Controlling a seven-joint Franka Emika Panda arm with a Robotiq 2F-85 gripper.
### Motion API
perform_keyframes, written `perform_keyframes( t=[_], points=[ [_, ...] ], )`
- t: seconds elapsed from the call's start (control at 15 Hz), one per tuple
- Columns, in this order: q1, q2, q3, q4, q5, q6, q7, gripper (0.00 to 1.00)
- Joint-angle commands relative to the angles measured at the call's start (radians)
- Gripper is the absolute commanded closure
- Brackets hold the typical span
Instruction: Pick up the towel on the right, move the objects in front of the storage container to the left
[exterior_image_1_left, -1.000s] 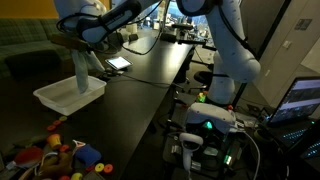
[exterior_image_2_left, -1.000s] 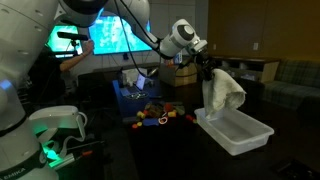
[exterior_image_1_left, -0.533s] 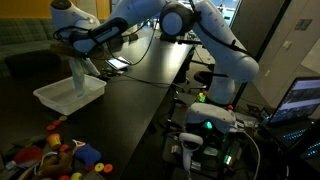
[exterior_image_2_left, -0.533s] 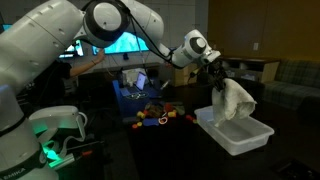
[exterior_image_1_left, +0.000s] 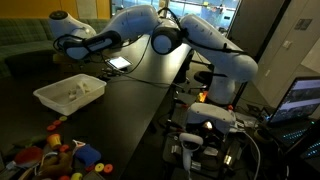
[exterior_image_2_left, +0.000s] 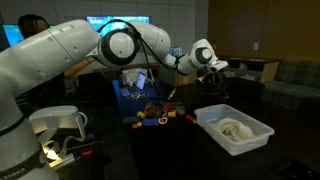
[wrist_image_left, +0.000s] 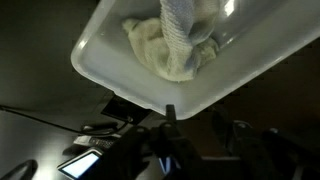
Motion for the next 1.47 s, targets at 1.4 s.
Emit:
perform_keyframes(
  t=[1.4],
  points=[
    [-0.03, -0.585, 0.226, -0.589, 0.281, -0.467, -0.466, 0.0]
  ],
)
